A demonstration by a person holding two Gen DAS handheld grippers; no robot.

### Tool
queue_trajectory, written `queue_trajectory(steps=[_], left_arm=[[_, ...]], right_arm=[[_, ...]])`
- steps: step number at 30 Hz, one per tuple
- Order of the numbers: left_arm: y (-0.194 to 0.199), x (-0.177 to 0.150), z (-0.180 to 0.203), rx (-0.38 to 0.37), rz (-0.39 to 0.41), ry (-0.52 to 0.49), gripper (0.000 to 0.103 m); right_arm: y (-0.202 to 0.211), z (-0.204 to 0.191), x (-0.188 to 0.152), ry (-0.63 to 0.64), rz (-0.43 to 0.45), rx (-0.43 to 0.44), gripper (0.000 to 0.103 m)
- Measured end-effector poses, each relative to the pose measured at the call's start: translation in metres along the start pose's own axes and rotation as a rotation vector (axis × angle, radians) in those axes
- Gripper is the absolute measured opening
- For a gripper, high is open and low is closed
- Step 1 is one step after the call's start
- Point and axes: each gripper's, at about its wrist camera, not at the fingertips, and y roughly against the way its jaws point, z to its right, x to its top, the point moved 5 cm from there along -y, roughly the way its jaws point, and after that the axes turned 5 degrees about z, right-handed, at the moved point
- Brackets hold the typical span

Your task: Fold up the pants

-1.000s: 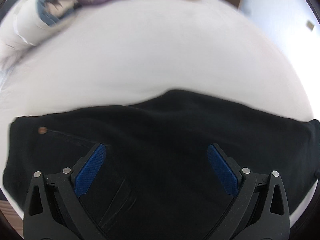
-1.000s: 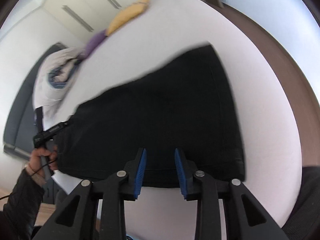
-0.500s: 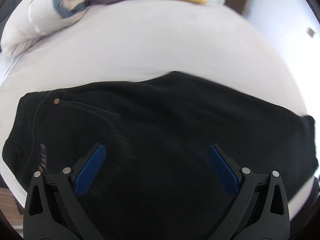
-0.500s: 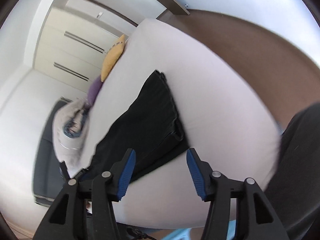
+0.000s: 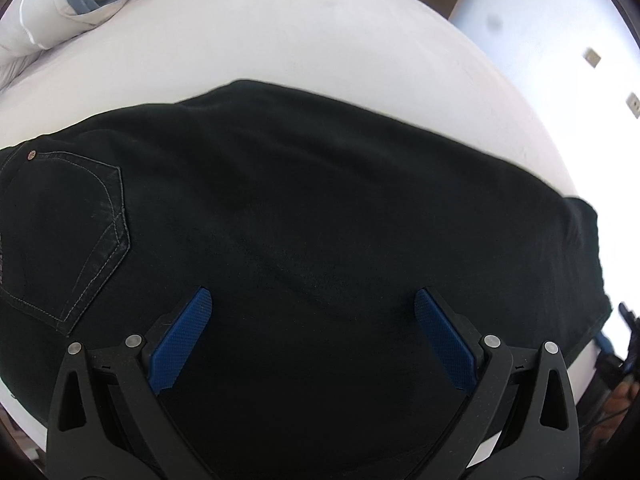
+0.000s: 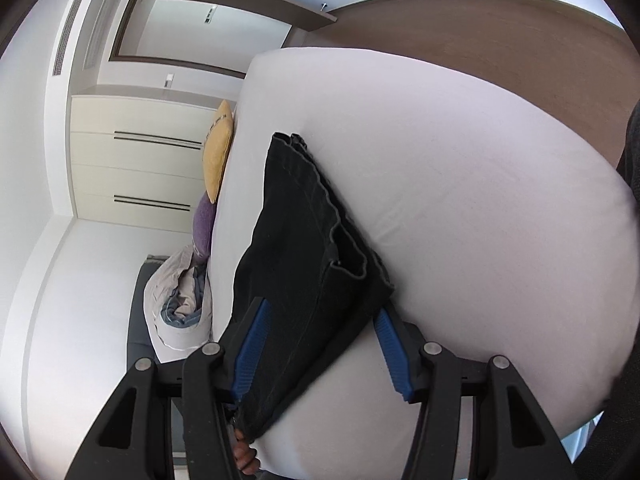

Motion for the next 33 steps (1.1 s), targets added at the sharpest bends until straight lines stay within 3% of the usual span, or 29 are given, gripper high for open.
queue_trajectory(steps=[10,12,15,22,26,29,31,33], left_arm=[[-0.018,0.004,0.014,0.025,-0.019,-0.023,0.103],[-0.019,0.006,0.011,0.026,-0.021,-0.026,0.103],[-0.019,0.005,0.014,0.023,-0.024,-0.027,0.103],[-0.019,-0.001,0.022,0.013,-0.016,-0.027,0.103],[-0.018,-0.007,0.015,-0.002,-0.007,-0.024,0.103],[-0.007,-0.019,-0.014,-0.023,0.004,-0.017,0.103],[-0.006,-0.021,-0.018,-0.034,0.01,-0.013,0.103],[-0.004,-0.021,-0.021,-0.053,0.023,0.001,0.103]], right_arm=[[-0.008,0.002,0.013,-0.094,0.044,0.034,0.045],[-0.014,-0.002,0.015,-0.08,0.036,0.038,0.027],[-0.018,-0.003,0.016,-0.051,0.025,0.007,0.014],[-0.015,-0.022,0.016,0.077,0.041,-0.076,0.012],[-0.019,-0.062,0.01,0.23,0.071,-0.123,0.012],[-0.036,-0.115,-0.015,0.461,0.051,-0.138,0.012],[-0.063,-0.159,-0.06,0.735,-0.017,-0.147,0.012],[-0.095,-0.187,-0.122,0.96,-0.14,-0.135,0.012]])
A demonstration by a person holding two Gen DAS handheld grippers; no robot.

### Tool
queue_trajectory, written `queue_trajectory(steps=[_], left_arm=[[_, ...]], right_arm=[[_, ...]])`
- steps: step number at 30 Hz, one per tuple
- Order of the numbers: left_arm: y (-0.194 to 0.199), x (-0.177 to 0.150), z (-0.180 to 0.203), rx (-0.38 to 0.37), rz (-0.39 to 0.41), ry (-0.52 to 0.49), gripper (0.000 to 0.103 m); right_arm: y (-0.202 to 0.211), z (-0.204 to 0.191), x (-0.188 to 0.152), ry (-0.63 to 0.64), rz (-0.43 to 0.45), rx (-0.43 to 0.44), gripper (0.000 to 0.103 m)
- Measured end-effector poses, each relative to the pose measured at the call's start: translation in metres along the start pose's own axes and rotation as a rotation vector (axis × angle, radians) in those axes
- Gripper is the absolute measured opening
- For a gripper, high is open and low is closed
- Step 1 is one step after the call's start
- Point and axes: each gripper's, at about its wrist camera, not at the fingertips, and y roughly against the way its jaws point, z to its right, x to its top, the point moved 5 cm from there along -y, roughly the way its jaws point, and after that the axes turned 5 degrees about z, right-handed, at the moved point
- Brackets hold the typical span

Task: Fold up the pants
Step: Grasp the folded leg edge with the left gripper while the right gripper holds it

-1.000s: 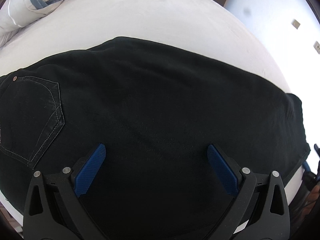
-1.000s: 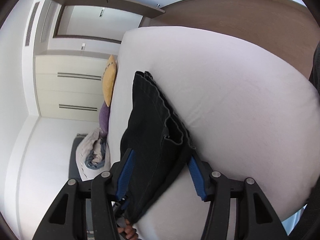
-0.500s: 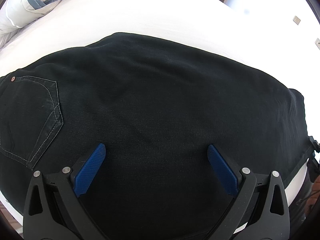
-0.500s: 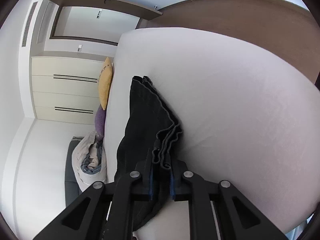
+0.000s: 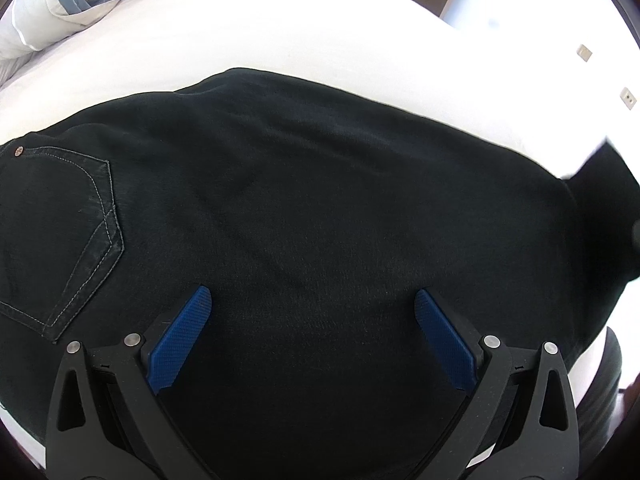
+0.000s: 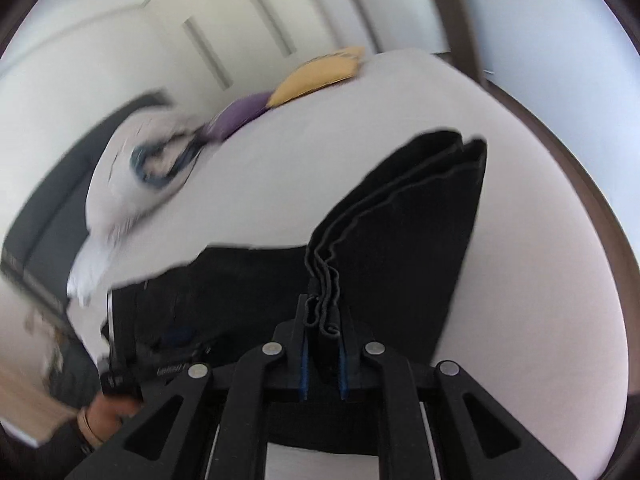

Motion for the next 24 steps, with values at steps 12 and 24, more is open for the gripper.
queue_trajectory(steps=[12,24], left_arm=[[0.045,0.026,-0.012,-0.304,0.037,0.294,0.103],[0.0,0.057,0.026,-0.31,-0.15,0.215,0.064]], right_arm=[[-0.05,-0.076,-0.061,0.323,-0.097,-0.016,0.012],[-0.031,-0.102,-0.075,0.458,-0.029,-0.042,0.012]])
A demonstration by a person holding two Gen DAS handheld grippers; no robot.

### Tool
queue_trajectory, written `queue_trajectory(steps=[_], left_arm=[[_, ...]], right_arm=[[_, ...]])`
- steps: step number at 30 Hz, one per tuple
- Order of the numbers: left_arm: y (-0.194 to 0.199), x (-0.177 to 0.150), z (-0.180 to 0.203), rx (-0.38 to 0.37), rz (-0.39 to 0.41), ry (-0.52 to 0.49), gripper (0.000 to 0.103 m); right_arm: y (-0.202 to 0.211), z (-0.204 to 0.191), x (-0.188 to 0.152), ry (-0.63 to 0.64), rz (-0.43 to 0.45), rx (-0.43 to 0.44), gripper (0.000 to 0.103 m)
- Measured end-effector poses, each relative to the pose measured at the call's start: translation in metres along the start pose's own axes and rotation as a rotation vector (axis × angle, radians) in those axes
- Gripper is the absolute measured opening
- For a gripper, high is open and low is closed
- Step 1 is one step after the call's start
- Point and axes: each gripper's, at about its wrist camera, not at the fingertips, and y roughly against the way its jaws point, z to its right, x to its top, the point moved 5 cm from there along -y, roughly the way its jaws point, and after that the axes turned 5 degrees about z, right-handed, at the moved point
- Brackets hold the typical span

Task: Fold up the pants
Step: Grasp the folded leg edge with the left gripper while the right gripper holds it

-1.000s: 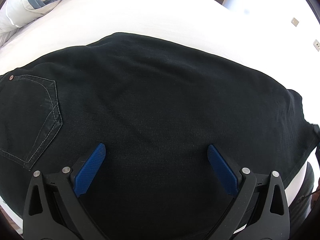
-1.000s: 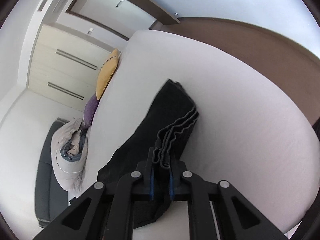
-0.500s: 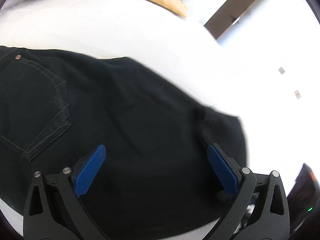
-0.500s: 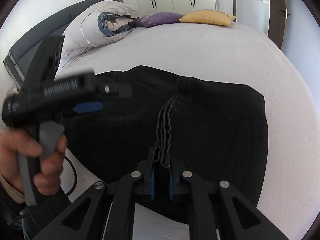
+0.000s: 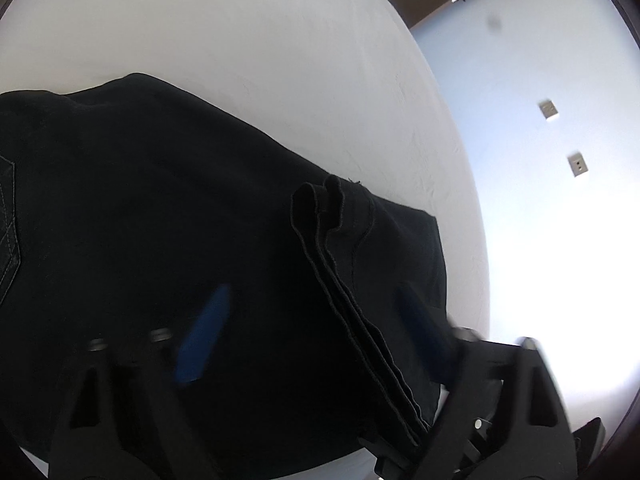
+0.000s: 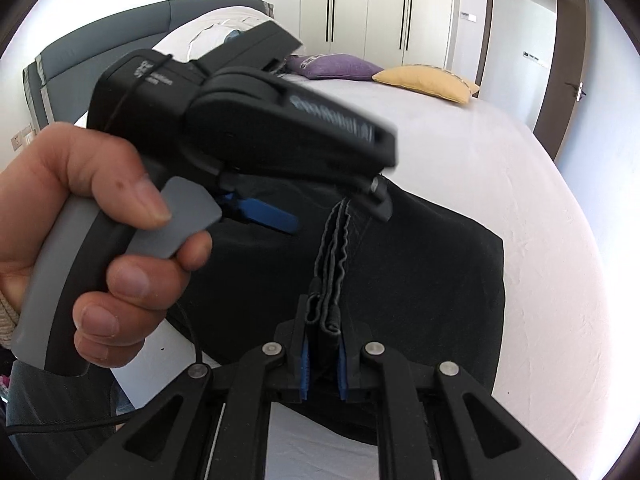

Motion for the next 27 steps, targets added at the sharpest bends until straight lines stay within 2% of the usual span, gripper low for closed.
queue_trajectory(steps=[1,2,8,13,14,21,27], left_arm=[[-0.005,0.001,0.0,0.001,-0.012,0.0,0.049],[-0.007,0.0,-0.002,0.0,-0.017,0.0,0.04],[-0.006,0.011,0.001,0.014,0.008,-0.01,0.018],[0.006,0.028,-0.009,0.029,0.023,-0.035,0.014],[0.009,0.031,0.001,0.033,0.026,-0.04,0.014],[0.026,0.067,-0.055,0.111,0.022,-0.071,0.014],[0.03,0.088,-0.087,0.176,0.012,-0.082,0.014]], right_arm=[[0.001,0.0,0.0,-0.002,0.0,0.003,0.012],[0.002,0.0,0.001,-0.002,-0.001,0.004,0.012],[0.005,-0.002,0.01,0.034,0.008,0.026,0.012],[-0.002,-0.022,0.02,0.082,0.009,0.055,0.012],[-0.004,-0.028,0.023,0.089,0.01,0.064,0.012],[-0.039,-0.077,0.045,0.122,0.001,0.138,0.012],[-0.073,-0.107,0.048,0.116,-0.054,0.163,0.012]])
